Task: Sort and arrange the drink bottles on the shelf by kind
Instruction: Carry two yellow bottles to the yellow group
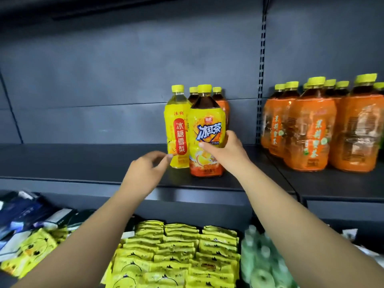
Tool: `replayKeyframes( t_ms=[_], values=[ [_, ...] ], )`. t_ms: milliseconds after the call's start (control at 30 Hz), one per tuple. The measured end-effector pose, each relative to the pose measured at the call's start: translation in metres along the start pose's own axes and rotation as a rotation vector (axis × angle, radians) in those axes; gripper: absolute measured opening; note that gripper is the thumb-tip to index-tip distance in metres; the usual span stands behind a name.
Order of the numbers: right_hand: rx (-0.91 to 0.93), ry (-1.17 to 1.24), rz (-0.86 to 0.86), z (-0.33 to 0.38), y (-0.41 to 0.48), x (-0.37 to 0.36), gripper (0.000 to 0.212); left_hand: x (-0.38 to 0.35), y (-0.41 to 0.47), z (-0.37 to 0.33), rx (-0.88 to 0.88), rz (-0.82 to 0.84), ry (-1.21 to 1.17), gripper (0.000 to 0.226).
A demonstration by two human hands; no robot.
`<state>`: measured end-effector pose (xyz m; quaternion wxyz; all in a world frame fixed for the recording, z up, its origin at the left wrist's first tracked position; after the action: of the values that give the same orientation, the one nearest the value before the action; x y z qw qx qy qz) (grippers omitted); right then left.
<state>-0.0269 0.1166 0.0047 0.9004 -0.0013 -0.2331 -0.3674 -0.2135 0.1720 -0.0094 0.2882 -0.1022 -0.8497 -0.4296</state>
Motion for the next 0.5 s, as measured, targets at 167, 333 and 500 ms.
replayKeyframes(
  t_ms=[167,333,500],
  values=[
    [-0.068,0.349,0.212,-0.004,0.039,-0.021,0.088,-0.017,0.054,0.032,0.131,-0.045,-0.256,0.045],
    [0.044,0.363,0.125,-0.016,0.037,-0.029,0.087,-0.047,0.096,0.061,0.218,-0.007,-0.575,0.073],
    [0.038,0.276,-0.162,-0.022,0.02,-0.023,0.08,-0.07,0.113,0.07,0.2,0.134,-0.822,0.108]
  ],
)
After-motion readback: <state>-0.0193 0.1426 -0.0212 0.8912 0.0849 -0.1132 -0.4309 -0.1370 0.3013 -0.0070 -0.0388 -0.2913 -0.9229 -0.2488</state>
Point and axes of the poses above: each hand's wrist, its own y-axis towards the middle knuckle, its own x-axis out of the back of the hand, z = x × y, the point moved 2 cm from there along y, towards the middle knuckle, and after that the axes turned 13 degrees about -x, right-handed, at the moved point
